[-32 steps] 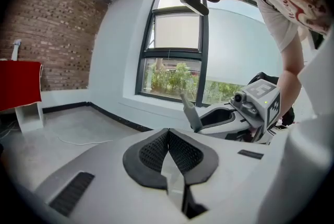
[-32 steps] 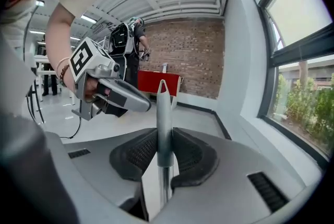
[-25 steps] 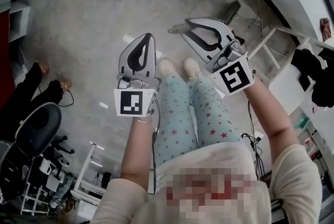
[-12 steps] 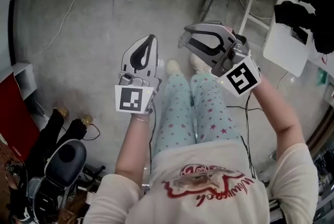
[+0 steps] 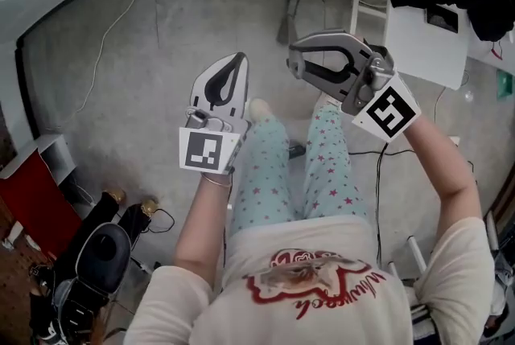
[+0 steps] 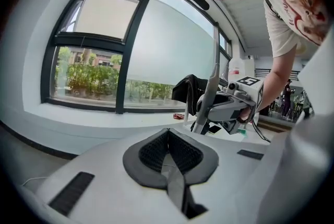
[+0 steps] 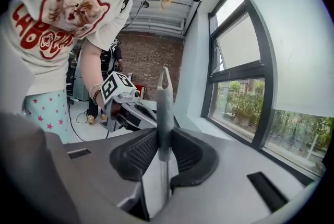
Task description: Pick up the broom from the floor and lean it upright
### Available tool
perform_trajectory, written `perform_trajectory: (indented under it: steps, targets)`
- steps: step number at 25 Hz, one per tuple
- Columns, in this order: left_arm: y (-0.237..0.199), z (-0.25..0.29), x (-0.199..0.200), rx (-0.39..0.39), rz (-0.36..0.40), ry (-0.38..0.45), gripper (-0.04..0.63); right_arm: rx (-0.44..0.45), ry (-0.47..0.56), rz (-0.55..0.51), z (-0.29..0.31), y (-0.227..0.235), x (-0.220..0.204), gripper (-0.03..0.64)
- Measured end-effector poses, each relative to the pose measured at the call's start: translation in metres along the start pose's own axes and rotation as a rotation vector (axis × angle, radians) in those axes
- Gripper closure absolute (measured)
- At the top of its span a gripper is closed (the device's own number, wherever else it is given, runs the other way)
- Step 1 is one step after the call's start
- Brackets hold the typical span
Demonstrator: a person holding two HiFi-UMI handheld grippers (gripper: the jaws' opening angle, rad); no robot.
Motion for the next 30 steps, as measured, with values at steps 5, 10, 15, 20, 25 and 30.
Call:
perform_trajectory:
  steps: [5, 10, 15, 20, 25, 30]
  targets:
    - [0.040, 0.035, 0.000, 0.016, -0.024, -0.012, 0.574, 0.005, 0.007, 0.030, -0.056, 0.023, -0.012, 0.517]
    - [0.074, 0.081, 0.017, 0.009, -0.029, -0.003, 0.574, -0.032, 0.005, 0.054, -0.106, 0.060, -0.020, 0.515]
    - [0.098, 0.131, 0.031, 0.010, -0.027, -0.025, 0.574, -0.070, -0.018, 0.089, -0.157, 0.092, -0.037, 0.515]
    - [0.130, 0.180, 0.032, -0.033, -0.023, -0.043, 0.574, -0.082, -0.082, 0.076, -0.211, 0.112, -0.068, 0.515]
    - [0.150, 0.205, 0.035, -0.076, -0.019, -0.067, 0.574, -0.130, -0.131, 0.084, -0.249, 0.124, -0.086, 0.515]
    - [0.157, 0.213, 0.041, -0.112, -0.007, -0.080, 0.574, -0.195, -0.136, 0.109, -0.268, 0.131, -0.084, 0.515]
Point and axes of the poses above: the fingertips, and each gripper's own axes: z forward along the fingers, y to its right, x out of its top, the point moved 4 cm from there along -z, backward along the fingers, and after that the axes turned 10 degrees about -x, right-handed, at the moved point
